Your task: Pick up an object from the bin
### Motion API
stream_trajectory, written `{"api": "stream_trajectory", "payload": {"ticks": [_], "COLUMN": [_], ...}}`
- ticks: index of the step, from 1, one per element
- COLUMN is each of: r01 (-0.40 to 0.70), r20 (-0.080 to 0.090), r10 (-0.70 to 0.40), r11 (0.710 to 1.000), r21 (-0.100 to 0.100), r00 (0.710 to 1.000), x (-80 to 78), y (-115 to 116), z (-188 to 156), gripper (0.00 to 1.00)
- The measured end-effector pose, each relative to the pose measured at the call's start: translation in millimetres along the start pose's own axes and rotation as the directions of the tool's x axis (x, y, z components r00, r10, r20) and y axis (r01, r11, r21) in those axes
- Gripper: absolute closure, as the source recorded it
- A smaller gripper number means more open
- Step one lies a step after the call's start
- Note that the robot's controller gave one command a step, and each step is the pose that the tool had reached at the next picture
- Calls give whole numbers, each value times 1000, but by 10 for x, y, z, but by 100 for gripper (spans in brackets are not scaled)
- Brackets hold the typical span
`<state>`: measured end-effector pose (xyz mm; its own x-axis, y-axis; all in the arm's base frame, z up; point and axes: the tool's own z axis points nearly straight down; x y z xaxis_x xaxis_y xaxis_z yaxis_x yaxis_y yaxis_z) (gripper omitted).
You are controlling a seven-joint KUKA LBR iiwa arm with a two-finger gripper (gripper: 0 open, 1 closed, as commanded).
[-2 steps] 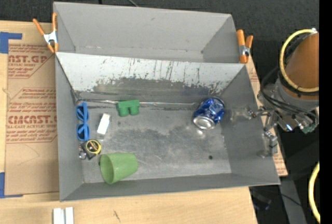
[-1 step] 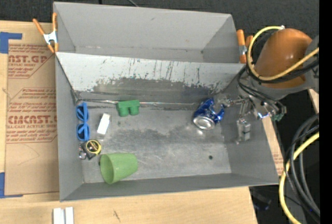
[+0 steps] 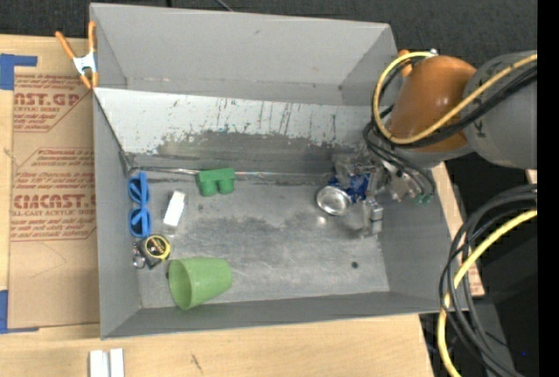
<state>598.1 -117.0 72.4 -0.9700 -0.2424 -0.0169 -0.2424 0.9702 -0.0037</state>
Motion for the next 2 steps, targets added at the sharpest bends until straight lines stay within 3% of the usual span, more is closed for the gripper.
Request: {"api": "stream_trajectory", "payload": {"ticks": [1, 2], "r01": [-2, 22], "r20": [-1, -7], "r10": [2, -22], "r11": [1000, 1000], "r21": [1, 0], "r00": [1000, 1000], "x": [2, 184], "y": [-18, 187], "z": [-29, -1465], "gripper": [100, 100]}}
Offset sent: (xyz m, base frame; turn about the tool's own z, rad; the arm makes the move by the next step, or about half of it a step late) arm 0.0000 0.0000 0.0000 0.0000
